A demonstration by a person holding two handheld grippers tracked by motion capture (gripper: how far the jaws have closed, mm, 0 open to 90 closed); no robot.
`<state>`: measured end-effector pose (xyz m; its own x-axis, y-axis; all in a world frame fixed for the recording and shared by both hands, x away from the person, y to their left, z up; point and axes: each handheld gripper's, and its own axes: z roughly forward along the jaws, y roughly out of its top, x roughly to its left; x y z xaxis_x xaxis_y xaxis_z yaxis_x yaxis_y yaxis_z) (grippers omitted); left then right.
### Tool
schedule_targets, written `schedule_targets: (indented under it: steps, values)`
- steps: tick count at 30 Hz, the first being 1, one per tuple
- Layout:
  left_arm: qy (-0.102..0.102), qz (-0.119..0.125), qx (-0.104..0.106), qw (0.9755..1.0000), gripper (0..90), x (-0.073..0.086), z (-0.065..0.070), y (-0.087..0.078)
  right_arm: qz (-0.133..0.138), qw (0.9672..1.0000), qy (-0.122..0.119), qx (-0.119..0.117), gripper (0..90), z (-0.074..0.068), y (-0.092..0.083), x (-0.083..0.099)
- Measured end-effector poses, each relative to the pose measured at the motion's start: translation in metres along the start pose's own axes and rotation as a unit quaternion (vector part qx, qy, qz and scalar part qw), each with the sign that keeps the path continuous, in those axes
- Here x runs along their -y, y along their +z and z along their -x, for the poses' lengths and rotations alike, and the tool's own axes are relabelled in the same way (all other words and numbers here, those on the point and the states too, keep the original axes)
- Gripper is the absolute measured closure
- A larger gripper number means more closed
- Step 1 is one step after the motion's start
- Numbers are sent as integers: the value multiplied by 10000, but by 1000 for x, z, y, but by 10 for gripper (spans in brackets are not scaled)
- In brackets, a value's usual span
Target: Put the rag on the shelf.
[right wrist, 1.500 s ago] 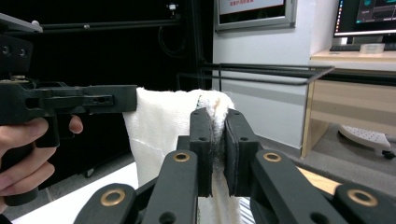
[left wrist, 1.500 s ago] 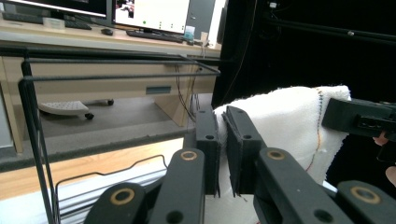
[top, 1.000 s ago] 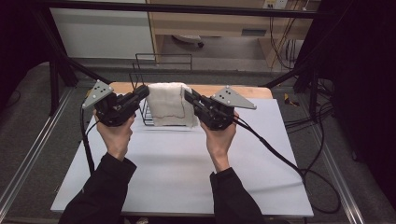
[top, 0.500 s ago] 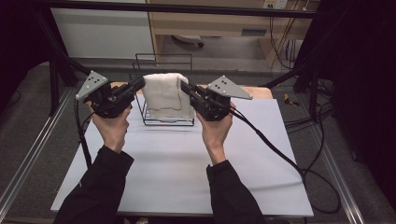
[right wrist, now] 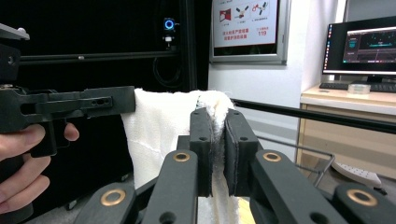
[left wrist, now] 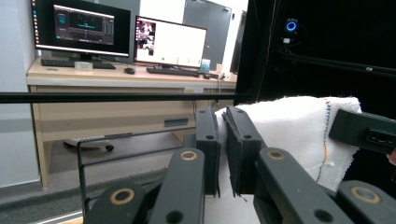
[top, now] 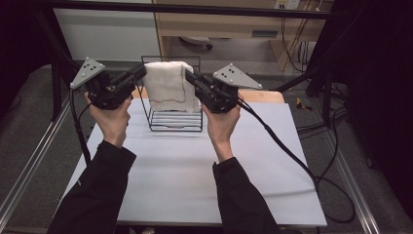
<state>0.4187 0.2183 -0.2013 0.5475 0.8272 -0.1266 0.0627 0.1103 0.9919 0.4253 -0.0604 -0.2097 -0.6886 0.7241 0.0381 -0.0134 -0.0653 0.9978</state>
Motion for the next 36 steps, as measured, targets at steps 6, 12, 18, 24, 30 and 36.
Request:
schedule_targets:
  steps: [6, 12, 18, 24, 30, 36]
  values:
    - [-7, 53, -57, 10000, 837, -7, -5, 4, 24, 10000, -34, 19, 834, 1, 8, -6]
    - [-42, 100, -96, 9999, 837, -16, -11, 10, 52, 10000, -71, 42, 834, 4, 18, -14]
    - [-24, 160, -160, 9997, 837, -28, -15, 15, 99, 9999, -46, 69, 834, 7, 29, -25]
    - [31, 210, -168, 9996, 837, -35, -17, 20, 155, 9998, -67, 111, 834, 11, 36, -34]
    - [59, 218, -181, 9996, 838, -42, -20, 30, 184, 9997, -79, 133, 834, 16, 41, -39]
    - [100, 218, -228, 9995, 838, -47, -26, 39, 191, 9996, -111, 151, 835, 22, 51, -46]
